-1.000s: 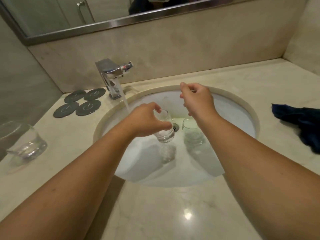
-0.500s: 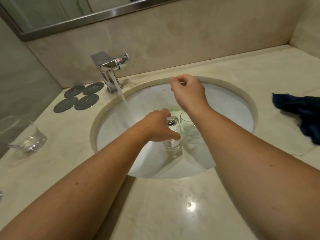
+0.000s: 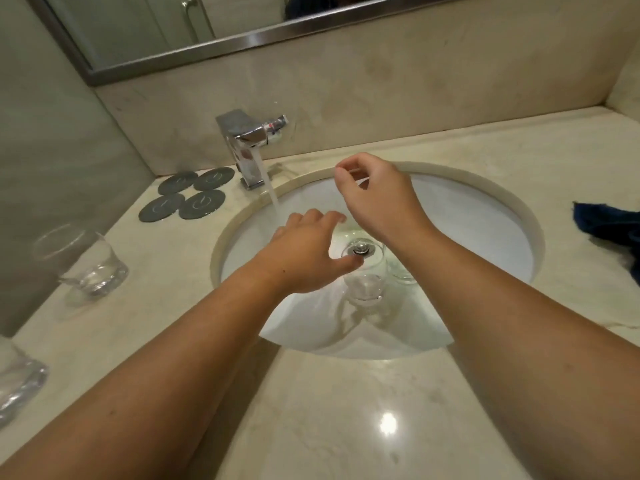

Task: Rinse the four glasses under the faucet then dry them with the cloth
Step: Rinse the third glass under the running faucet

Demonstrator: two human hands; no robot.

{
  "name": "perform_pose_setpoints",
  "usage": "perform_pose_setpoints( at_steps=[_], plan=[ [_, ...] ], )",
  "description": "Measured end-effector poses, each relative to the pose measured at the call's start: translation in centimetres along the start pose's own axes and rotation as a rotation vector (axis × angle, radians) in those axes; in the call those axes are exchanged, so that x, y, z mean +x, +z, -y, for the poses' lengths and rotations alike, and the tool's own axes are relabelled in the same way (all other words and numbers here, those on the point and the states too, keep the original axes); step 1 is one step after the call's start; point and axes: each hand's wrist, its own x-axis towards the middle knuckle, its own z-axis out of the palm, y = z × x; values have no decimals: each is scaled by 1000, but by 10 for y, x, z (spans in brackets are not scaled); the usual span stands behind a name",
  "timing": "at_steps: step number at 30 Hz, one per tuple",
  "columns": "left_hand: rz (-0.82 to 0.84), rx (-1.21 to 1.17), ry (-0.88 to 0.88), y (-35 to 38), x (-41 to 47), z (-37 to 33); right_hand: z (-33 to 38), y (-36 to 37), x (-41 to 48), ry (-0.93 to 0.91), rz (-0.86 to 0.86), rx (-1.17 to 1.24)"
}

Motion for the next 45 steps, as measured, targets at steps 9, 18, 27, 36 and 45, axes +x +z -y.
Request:
perform_pose_setpoints(
  at_steps=[9, 18, 27, 36, 45],
  plan=[
    [-251, 29, -157, -37, -88, 68, 67, 46, -35, -316, 230, -247],
    [-362, 83, -354, -69, -181, 131, 127, 125, -83, -453, 409, -232],
    [-215, 149, -628, -81, -242, 175, 150, 168, -113, -501, 469, -269],
    [-276, 70, -623, -74, -245, 188, 142, 167, -119, -490, 483, -291],
    [-549, -51, -418, -80, -227, 179, 109, 127, -95, -451, 438, -357]
  ],
)
